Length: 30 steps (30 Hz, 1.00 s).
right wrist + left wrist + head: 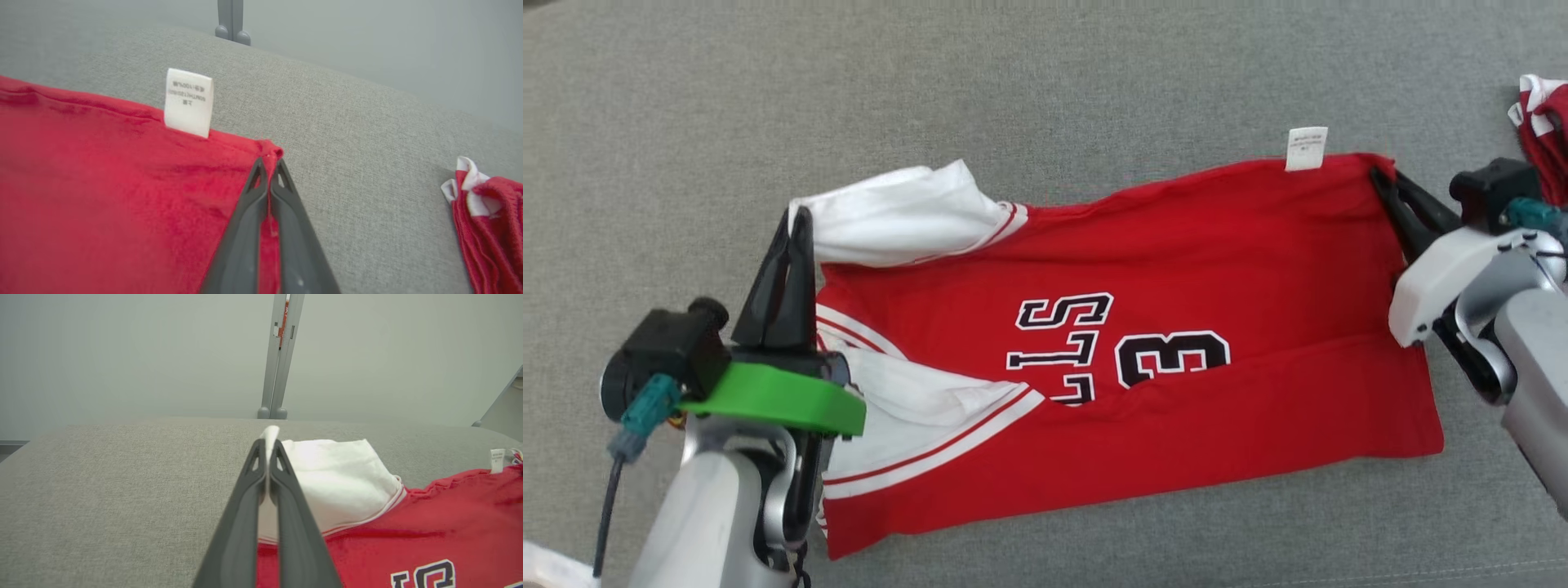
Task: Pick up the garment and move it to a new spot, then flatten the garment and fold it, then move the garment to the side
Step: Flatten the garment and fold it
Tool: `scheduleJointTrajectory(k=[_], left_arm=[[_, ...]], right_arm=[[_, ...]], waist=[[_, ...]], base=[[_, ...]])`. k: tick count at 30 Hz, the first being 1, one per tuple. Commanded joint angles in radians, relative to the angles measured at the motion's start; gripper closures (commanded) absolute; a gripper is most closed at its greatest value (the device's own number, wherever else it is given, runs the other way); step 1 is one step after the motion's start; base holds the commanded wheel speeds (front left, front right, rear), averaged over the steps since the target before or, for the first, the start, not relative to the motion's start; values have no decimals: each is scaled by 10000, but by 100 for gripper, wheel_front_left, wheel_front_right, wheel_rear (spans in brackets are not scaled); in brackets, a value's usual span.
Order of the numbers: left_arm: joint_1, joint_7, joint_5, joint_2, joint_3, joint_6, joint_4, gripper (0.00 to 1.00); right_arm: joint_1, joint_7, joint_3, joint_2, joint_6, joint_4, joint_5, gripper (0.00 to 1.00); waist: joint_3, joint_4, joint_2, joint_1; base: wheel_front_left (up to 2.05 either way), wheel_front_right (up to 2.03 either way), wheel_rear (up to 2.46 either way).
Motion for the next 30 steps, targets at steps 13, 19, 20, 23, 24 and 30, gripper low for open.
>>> scheduleJointTrajectory(k=[13,19,20,23,24,30], left_arm=[[3477,-319,-610,-409,-357,495,-931,100],[3962,-516,-746,-483,-367,482,-570,100],[3981,-546,-756,-483,-363,460,-508,100],[4007,-476,-870,-443,-427,332,-214,100],[3999,-491,-872,-436,-453,303,-135,100],[4204,-640,-984,-297,-621,-54,346,0]], right_arm=[[3538,-453,-1826,164,-11,-1850,-669,100],[4527,-73,-2718,516,-11,-2627,-1093,100],[4628,-18,-2808,563,-11,-2720,-1154,100],[4959,178,-2999,745,-11,-2939,-1357,100],[5032,223,-3053,802,-11,-2983,-1406,100],[5650,0,-3657,1225,-11,-3158,-1749,0]], waist=[[-1314,161,-1,0],[-1443,140,-1,0],[-1457,142,-1,0],[-1508,145,-1,0],[-1523,143,-1,0],[-1726,141,-1,0]], base=[[0,0,0],[0,0,0],[0,0,0],[0,0,0],[0,0,0],[0,0,0]])
